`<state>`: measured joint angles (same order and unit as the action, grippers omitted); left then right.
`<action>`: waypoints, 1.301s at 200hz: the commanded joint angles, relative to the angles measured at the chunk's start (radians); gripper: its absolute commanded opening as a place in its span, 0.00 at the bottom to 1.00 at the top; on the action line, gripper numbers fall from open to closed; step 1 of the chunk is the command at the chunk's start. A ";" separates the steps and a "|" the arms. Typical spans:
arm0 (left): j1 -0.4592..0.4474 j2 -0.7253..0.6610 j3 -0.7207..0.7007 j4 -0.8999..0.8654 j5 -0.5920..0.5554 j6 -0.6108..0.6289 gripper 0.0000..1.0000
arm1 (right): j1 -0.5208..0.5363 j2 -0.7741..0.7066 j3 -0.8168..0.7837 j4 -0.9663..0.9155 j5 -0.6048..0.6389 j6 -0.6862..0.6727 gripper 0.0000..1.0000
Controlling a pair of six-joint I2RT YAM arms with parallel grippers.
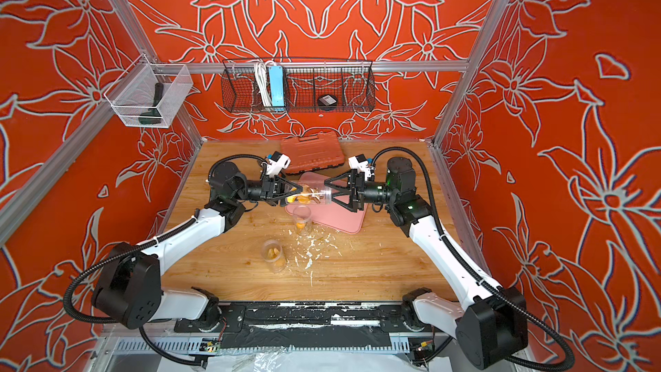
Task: Pour the cookies out of the jar
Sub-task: Unscrew the lid from the jar.
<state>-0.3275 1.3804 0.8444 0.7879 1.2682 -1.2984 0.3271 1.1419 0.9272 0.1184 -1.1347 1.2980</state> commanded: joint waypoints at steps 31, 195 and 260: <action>-0.001 -0.018 0.016 0.014 0.025 -0.006 0.59 | 0.003 -0.031 -0.024 0.062 -0.031 0.010 0.74; 0.004 -0.032 0.012 0.001 0.029 -0.002 0.59 | -0.085 -0.016 0.068 -0.222 -0.173 -0.411 0.57; 0.004 -0.018 0.014 0.043 0.028 -0.034 0.59 | -0.084 -0.040 0.079 -0.196 -0.154 -0.611 0.54</action>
<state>-0.3576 1.3773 0.8444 0.8032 1.2819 -1.2606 0.2745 1.1374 0.9848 -0.1108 -1.2594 0.8333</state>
